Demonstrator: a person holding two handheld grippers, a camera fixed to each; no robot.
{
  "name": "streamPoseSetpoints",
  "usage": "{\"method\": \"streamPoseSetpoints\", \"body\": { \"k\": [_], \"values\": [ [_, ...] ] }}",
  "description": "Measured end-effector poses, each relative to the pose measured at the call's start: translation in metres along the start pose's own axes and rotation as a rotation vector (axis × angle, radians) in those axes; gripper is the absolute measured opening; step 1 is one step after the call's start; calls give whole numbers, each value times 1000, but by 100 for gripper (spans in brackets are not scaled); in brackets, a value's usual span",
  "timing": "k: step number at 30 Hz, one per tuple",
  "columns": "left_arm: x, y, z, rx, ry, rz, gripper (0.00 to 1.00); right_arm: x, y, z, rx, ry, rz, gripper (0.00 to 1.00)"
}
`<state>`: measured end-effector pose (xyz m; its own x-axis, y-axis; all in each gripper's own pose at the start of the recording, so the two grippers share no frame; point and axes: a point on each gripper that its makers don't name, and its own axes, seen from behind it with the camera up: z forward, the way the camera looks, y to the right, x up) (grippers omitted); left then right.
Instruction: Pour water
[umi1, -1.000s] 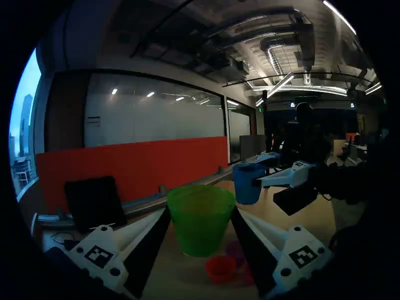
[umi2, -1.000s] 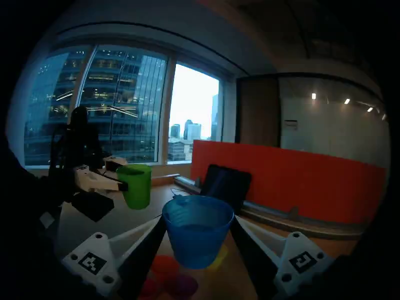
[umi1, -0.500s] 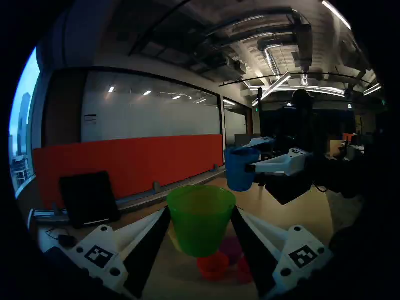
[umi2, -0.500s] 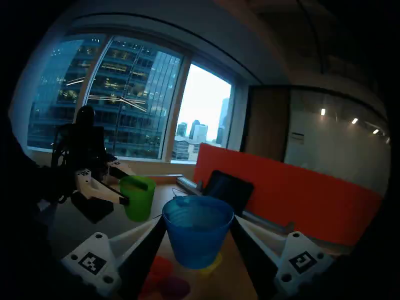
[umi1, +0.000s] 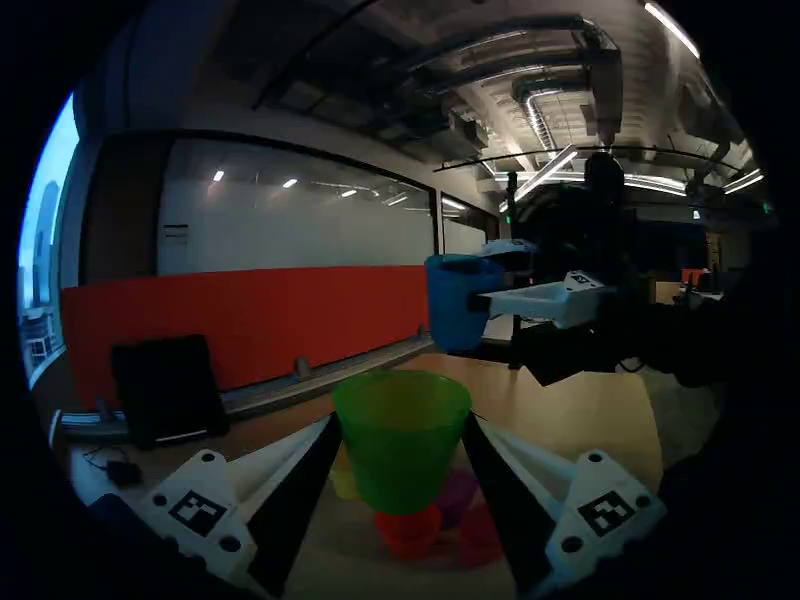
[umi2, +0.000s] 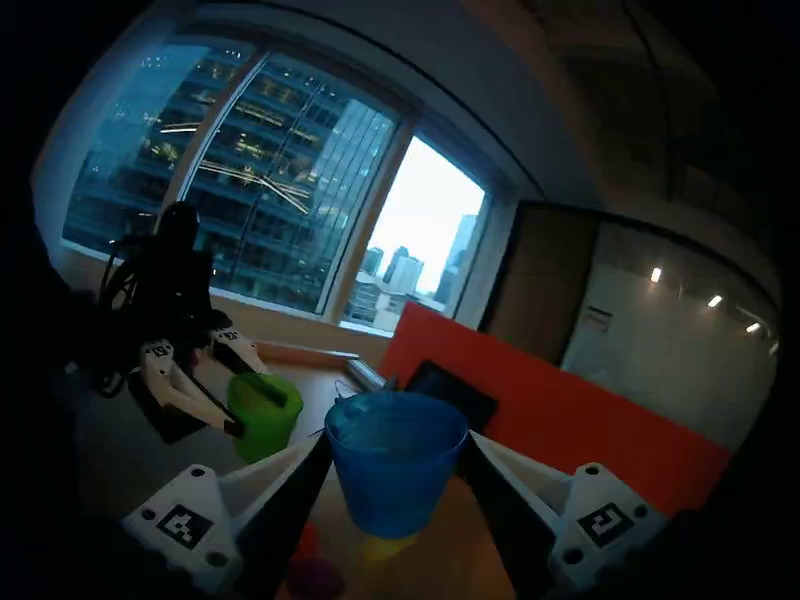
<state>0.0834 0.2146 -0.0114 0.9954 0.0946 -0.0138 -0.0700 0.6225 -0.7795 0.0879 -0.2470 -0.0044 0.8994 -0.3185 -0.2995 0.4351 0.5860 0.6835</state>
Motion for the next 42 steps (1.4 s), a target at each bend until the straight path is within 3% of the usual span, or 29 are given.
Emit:
{"method": "streamPoseSetpoints", "body": {
  "k": [9,23,42],
  "values": [
    [-6,13,6,-17,-6,8,86,18,8,2,-6,2,-129,91],
    [-8,22,12,-36,-3,7,86,47,16,9,-23,35,-321,91],
    [-11,38,14,-63,-3,20,86,65,25,21,-39,26,-553,91]
  ]
}}
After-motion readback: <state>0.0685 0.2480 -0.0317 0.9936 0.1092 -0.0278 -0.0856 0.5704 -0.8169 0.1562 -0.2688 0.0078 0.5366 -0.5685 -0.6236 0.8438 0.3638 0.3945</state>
